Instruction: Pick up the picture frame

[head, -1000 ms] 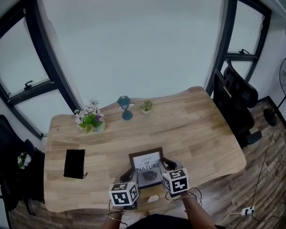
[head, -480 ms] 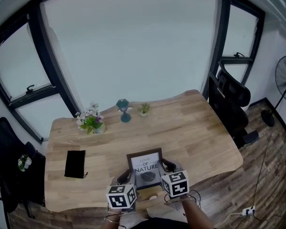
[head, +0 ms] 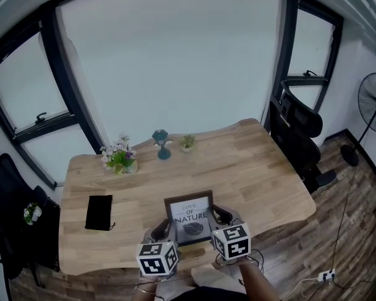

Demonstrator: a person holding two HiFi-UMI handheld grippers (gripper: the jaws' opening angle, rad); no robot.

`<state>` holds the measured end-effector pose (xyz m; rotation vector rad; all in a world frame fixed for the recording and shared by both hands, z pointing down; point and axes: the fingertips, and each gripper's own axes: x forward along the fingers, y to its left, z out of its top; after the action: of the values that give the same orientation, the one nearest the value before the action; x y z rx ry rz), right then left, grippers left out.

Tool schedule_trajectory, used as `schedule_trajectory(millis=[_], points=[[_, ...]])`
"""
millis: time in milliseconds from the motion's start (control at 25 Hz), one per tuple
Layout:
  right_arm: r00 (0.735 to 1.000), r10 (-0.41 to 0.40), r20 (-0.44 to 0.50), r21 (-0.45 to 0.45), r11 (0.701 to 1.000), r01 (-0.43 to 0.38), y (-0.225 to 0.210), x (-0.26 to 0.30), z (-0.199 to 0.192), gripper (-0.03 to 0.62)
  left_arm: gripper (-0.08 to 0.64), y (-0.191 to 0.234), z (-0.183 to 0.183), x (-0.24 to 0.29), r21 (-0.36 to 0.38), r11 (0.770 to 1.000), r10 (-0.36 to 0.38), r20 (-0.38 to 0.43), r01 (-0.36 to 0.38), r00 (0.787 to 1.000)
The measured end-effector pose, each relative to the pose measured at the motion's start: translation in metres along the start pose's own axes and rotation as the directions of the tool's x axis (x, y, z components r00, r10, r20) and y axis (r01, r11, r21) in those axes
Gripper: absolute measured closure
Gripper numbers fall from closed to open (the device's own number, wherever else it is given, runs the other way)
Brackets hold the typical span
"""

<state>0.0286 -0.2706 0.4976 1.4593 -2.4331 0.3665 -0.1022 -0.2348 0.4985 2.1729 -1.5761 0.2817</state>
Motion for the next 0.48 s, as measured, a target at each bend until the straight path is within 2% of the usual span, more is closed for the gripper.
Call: schedule_trajectory(millis=[480], points=[[0.994, -0.024, 0.111, -0.025, 0.999, 0.027, 0.015, -0.047, 0.03, 0.522, 0.494, -0.021, 0.023, -0.042, 0.046, 0.999, -0.021, 0.091, 0.017, 0.996]])
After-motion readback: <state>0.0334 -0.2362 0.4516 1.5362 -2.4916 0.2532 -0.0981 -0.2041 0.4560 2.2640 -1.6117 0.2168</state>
